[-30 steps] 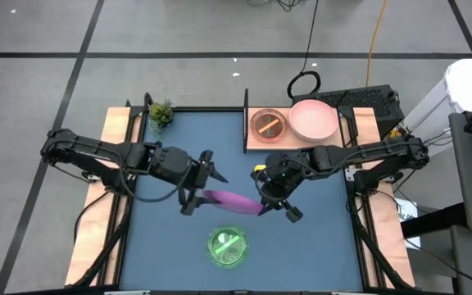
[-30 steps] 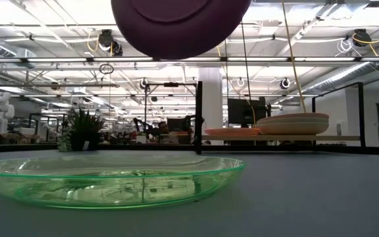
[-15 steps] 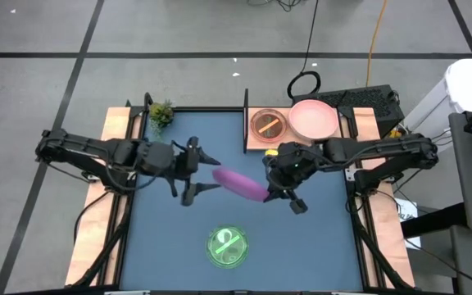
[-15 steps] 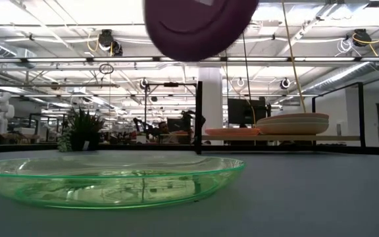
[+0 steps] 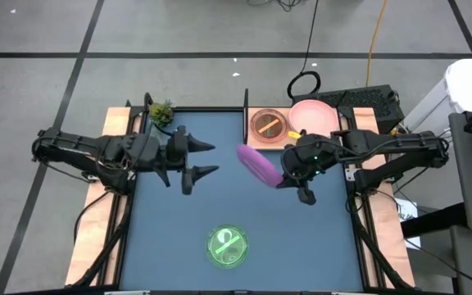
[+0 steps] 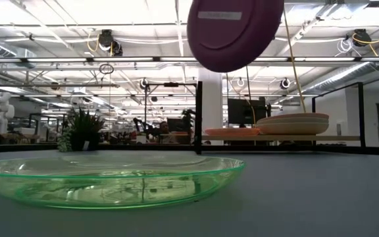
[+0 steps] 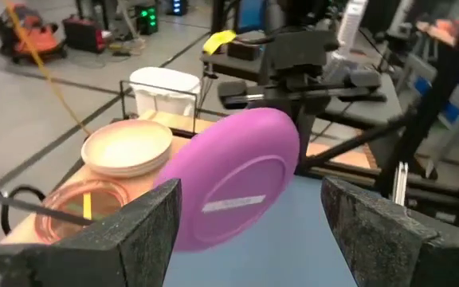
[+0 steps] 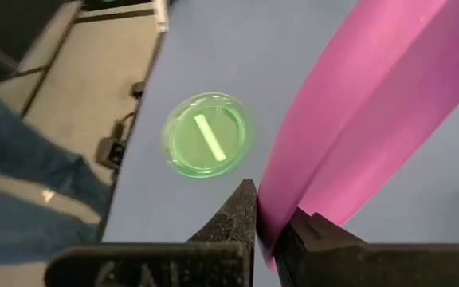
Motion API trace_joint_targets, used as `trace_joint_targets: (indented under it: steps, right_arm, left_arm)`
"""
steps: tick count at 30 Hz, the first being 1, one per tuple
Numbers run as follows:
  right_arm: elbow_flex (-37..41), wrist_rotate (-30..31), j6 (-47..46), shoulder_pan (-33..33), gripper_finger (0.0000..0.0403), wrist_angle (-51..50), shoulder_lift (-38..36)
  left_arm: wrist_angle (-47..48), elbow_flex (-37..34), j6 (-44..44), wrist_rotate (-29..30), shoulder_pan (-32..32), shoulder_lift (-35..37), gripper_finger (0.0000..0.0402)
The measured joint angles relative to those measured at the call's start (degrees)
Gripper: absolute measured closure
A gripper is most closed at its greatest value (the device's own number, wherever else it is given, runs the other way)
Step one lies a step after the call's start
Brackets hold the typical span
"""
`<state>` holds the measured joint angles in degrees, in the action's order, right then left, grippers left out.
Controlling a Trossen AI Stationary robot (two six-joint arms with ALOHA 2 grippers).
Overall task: Place and stack plates onto a shelf
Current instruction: Stack the purple plate on the light brown plate on the shelf
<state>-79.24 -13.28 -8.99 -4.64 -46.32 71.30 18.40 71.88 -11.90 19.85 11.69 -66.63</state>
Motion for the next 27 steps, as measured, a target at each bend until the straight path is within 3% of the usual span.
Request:
trace_joint_targets:
  steps: [5,12,17,27]
  right_arm:
    - [0.0,0.3,-6.7,-0.1,0.0397,-0.3,-1.6]
    - [0.0,2.8,-23.7,-0.1,0.0397,-0.3,-3.2]
    - [0.0,2.9,-33.3,-0.1,0.0397,-0.1,-3.5]
    - [0.0,3.5,-43.7,-0.1,0.0397,1.6,-3.8]
  left_arm:
    - [0.5,0.0,-10.1,2.1,-0.1,0.1,0.0098]
    - [4.2,0.0,-18.9,3.8,-0.1,0.1,0.0098]
    - [5.4,0.0,-20.2,3.8,-0.1,0.0,0.0098]
    - [5.6,0.0,-21.0,3.8,-0.1,0.0,0.0098]
